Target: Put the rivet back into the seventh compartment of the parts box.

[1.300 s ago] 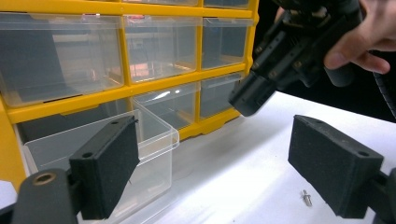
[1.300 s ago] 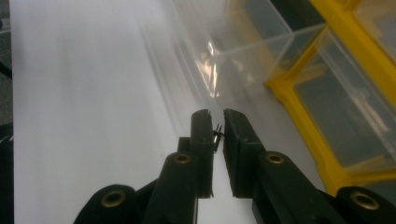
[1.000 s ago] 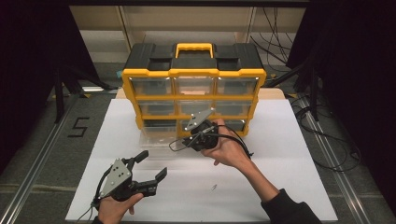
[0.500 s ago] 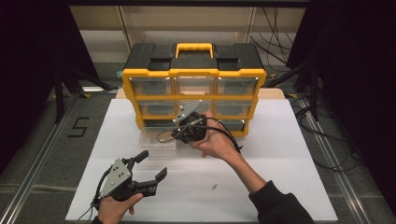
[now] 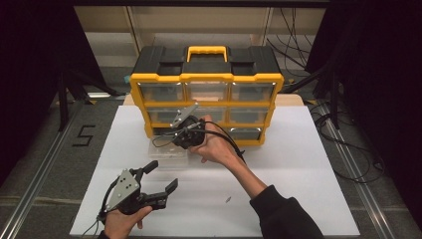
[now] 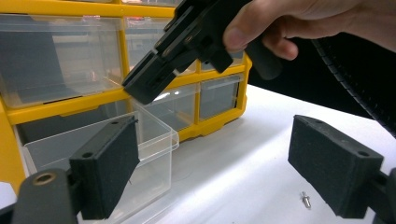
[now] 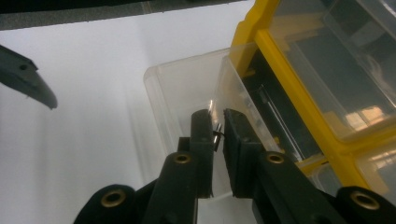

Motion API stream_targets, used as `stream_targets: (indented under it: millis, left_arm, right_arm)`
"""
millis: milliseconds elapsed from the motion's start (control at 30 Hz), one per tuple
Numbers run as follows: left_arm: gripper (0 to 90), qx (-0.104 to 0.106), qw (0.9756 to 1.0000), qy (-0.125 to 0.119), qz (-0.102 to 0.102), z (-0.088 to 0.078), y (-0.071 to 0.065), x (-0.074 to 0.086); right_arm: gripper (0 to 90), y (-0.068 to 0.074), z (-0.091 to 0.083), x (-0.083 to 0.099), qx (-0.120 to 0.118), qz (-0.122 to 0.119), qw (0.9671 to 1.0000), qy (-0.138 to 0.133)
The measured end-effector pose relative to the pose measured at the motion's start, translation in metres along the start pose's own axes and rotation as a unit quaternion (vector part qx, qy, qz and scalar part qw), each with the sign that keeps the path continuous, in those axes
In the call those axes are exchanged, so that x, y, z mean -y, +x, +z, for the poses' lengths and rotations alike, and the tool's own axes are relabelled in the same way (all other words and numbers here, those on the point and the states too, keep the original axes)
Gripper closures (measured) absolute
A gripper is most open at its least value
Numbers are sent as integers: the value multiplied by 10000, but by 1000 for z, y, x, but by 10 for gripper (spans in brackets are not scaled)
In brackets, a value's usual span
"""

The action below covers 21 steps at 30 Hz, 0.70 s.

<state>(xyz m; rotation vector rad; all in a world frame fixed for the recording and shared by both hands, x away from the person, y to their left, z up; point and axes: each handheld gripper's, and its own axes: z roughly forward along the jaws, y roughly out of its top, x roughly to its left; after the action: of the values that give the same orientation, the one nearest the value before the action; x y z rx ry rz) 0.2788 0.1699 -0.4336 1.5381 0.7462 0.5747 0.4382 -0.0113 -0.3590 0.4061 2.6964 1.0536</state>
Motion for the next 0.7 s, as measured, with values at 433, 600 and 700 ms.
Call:
stream_targets:
  millis: [433, 600, 700]
  left_arm:
    - [158, 13, 10000, -11, -13, 0, 0, 0]
    - [157, 2, 10000, -16, -23, -1, 0, 0]
    - [158, -2, 10000, -24, -47, -1, 1, 0]
  right_arm:
    - [822, -4, 26, 0, -33, 91, 9997, 224]
    - [770, -6, 32, 2, -27, 121, 9995, 288]
    - [679, -7, 31, 2, 20, 249, 9994, 220]
